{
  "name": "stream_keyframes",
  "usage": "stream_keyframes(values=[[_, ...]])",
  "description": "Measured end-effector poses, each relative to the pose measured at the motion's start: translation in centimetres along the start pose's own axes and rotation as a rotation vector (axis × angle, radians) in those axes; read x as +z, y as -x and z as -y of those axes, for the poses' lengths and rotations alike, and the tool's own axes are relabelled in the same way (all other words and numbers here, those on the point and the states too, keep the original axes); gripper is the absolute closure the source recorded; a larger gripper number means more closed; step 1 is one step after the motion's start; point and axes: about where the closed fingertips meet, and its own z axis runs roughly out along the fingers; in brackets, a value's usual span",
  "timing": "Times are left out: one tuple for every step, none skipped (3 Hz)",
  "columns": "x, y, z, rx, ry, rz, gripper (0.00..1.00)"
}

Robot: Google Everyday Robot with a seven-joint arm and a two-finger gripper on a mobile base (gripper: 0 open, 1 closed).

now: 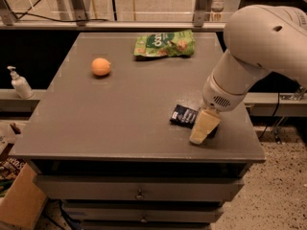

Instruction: Pick rxbar blueberry

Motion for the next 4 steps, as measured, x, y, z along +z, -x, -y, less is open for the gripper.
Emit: stream_keyframes(values=[[-0.4, 0.1, 0.0, 0.0, 0.0, 0.0, 0.65], [-1.0, 0.3, 0.1, 0.001, 0.0, 0.0, 0.88], [-1.4, 0.5, 0.1, 0.011, 0.0, -0.003, 1.0], [-2.3, 1.2, 0.0, 0.023, 0.006, 0.005, 1.0]])
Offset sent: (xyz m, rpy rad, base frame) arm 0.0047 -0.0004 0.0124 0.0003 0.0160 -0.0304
